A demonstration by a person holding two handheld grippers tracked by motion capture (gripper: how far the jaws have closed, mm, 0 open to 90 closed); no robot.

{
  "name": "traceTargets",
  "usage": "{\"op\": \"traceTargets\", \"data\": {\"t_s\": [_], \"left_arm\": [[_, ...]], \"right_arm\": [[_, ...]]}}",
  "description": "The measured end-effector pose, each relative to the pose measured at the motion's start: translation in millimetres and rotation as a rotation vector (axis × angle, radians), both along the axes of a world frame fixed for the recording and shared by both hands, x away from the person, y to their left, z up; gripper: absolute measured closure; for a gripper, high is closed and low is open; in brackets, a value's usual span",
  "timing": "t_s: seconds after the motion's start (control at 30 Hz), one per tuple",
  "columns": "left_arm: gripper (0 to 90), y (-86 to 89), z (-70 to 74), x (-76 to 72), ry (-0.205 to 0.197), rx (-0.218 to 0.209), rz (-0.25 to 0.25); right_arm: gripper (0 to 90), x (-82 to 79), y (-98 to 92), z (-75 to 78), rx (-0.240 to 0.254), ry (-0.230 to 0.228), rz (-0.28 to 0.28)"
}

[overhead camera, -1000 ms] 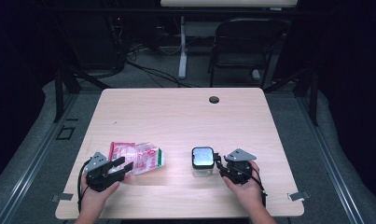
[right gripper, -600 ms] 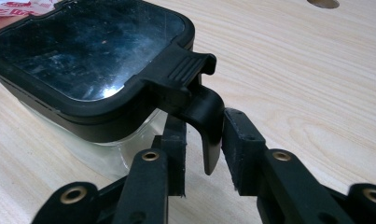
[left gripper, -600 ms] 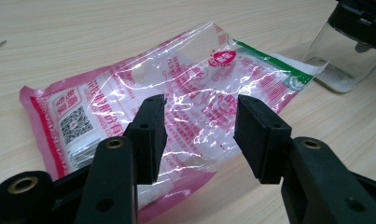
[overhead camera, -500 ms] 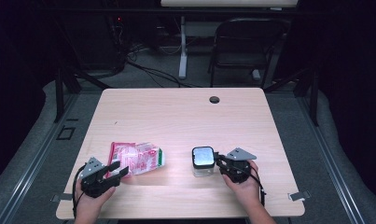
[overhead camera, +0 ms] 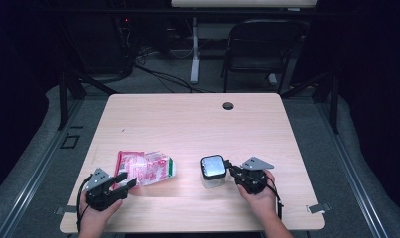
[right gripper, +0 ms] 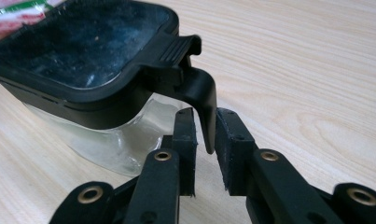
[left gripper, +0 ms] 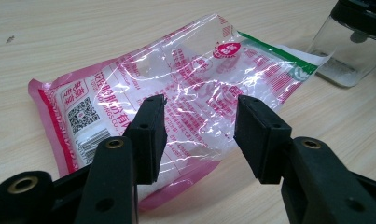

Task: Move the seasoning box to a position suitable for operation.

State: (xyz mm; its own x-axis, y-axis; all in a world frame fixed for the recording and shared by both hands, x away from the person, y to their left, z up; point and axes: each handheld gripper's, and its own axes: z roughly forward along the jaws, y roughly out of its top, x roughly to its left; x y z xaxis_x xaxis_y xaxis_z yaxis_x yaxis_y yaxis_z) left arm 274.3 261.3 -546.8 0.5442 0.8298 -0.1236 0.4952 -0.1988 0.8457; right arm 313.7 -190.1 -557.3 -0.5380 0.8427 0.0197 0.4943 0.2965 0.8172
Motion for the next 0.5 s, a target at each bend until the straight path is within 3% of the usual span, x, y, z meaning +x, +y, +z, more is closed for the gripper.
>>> {"op": "traceTargets", "data": {"t_s": [0.17, 0.5], "left_arm": [[53.2, -1.6, -0.8, 1.8, 0.002, 0.005, -0.007], [53.2, -1.0, -2.3, 1.3, 0.008, 0.015, -0.002]], "right_arm": [[69.6, 4.2, 7.4, -5.3, -0.050, -0.024, -0.017], [76.8, 11.8, 17.8, -12.3, -0.068, -0.050, -0.076]]}}
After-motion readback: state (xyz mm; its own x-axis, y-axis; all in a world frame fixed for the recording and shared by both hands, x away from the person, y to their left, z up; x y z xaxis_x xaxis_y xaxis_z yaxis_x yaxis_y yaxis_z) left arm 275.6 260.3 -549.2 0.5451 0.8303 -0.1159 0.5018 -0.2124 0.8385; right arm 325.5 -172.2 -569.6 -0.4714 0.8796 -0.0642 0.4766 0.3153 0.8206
